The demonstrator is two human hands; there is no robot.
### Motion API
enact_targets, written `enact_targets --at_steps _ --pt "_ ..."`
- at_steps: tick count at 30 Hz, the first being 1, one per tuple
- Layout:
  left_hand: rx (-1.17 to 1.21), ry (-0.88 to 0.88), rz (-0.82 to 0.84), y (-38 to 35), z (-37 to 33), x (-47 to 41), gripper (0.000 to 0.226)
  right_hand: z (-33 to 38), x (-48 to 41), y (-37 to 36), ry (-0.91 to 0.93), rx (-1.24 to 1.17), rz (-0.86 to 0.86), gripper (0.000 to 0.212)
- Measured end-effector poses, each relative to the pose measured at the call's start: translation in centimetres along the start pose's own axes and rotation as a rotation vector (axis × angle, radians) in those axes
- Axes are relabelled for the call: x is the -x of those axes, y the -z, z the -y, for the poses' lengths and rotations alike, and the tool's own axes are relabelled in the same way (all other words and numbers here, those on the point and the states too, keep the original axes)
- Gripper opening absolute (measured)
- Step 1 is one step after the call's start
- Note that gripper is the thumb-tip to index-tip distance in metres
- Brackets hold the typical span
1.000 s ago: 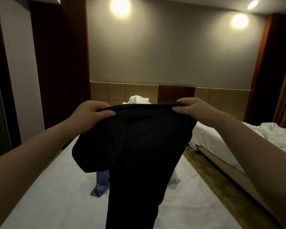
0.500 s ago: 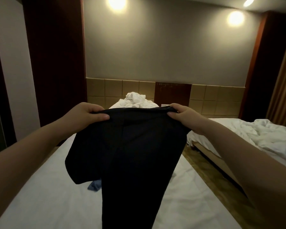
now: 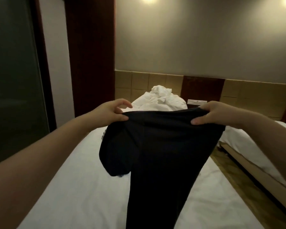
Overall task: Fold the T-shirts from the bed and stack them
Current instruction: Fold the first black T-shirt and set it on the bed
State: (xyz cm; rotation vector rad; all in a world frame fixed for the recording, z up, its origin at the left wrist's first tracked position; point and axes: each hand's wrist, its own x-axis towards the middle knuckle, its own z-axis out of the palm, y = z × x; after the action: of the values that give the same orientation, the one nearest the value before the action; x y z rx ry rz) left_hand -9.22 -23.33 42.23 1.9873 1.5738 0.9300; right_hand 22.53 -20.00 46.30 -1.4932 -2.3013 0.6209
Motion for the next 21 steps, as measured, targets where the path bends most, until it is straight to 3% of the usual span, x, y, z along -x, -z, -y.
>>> enact_targets --at_steps 4,6,8,11,15,17,19,21 --pt "-0.239 0.009 -0.051 -0.3 0.7 -0.1 0.014 1.4 -0.3 -0.7 -0.005 0.079 0.092 0.045" --pt "-0.192 0.041 -0.058 -0.4 0.9 -0.3 0.01 1.6 -0.8 -1.1 0.01 0.137 0.068 0.032" --pt "0.017 0.091 -0.024 -0.6 1.2 -0.5 0.012 1.6 -1.3 -1.4 0.053 0.091 -0.041 0.015" --pt "0.281 0.092 0.009 -1.5 1.7 -0.8 0.016 1.4 -1.7 -1.4 0.105 0.033 -0.161 0.008" --pt "0.184 -0.052 -0.137 -1.7 2.0 -2.2 0.019 0.7 -2.5 -0.6 0.192 0.074 -0.358 0.009" --pt "0.118 -0.166 -0.324 -1.7 1.6 -2.9 0.014 0.3 -3.2 -0.1 0.263 0.143 -0.574 0.006" --pt "0.098 -0.259 -0.473 -1.9 1.1 -3.8 0.01 -0.1 -4.1 0.1 0.33 0.187 -0.86 0.016" --pt "0.091 -0.263 -0.504 -2.3 1.0 -4.9 0.009 -0.3 -5.0 -0.2 0.325 0.16 -0.935 0.026"
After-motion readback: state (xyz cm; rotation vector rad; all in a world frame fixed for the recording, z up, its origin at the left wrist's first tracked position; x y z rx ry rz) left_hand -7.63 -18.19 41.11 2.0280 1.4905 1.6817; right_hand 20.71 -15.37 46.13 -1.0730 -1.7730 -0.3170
